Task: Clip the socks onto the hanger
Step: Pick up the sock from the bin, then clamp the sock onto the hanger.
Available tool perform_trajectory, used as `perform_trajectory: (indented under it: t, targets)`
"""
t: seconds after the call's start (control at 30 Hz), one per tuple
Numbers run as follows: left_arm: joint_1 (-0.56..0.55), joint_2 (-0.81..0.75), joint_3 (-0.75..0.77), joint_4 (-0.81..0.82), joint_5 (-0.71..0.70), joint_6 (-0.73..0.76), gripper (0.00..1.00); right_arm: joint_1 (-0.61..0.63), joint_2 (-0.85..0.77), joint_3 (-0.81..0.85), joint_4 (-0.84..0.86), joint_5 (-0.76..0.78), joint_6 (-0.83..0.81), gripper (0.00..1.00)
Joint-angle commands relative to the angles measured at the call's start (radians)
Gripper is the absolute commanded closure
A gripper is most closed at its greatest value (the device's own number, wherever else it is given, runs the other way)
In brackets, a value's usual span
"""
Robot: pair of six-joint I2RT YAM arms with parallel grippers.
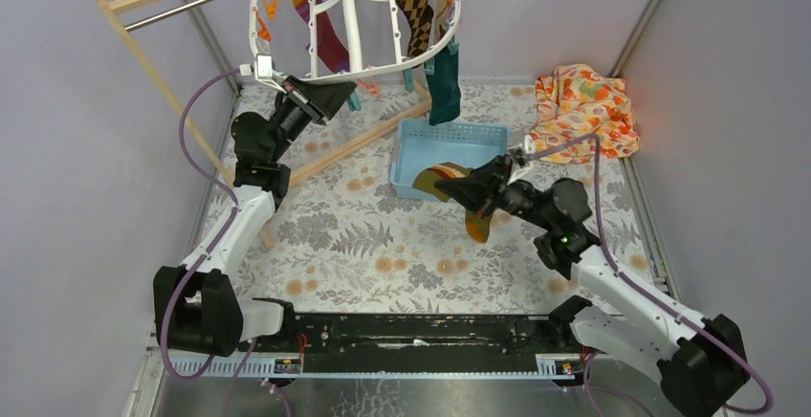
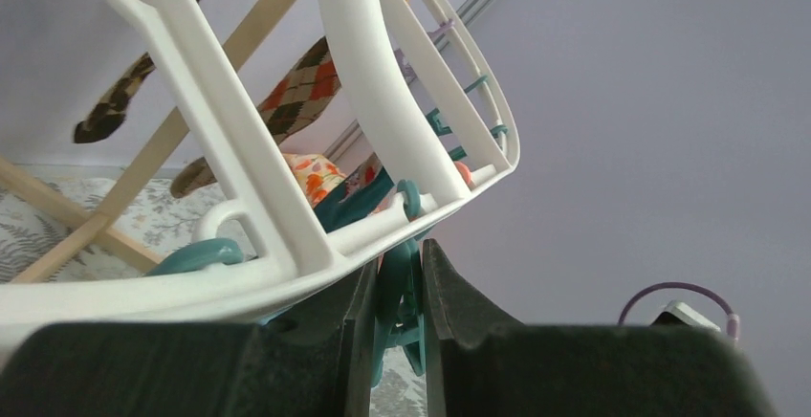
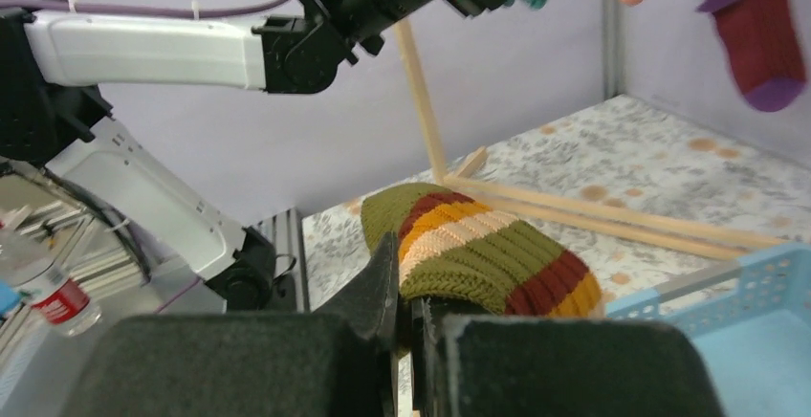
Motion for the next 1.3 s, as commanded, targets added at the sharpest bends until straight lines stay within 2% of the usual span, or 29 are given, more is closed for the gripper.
perform_trajectory:
  t: [0.0, 0.23, 0.4, 0.77, 1.07, 1.27]
  targets:
    - [-0.025, -0.043, 0.027, 0.006, 0.088, -0.103, 1.0, 0.112, 0.084, 0.157, -0.167, 0.046, -0.17, 1.0]
    - [-0.028, -0.078, 0.043, 0.077, 0.101, -0.294, 1.0, 0.199, 0.263, 0.384, -0.212, 0.134, -0.297, 1.0]
    - [-0.03, -0.125, 0.068, -0.02, 0.071, -0.299, 1.0, 0.212, 0.345, 0.517, -0.234, 0.147, -0.345, 1.0]
    - [-0.029, -0.124, 0.063, 0.047, 0.07, -0.401, 1.0, 0.214, 0.499, 0.647, -0.104, 0.092, -0.335, 1.0]
    - [-0.03, -0.105, 0.056, 0.081, 0.066, -0.434, 1.0, 0.217, 0.483, 0.662, -0.009, 0.089, -0.311, 1.0]
    - [-0.03, -0.105, 0.054, 0.09, 0.064, -0.446, 1.0, 0.217, 0.475, 0.682, -0.009, 0.104, -0.327, 1.0]
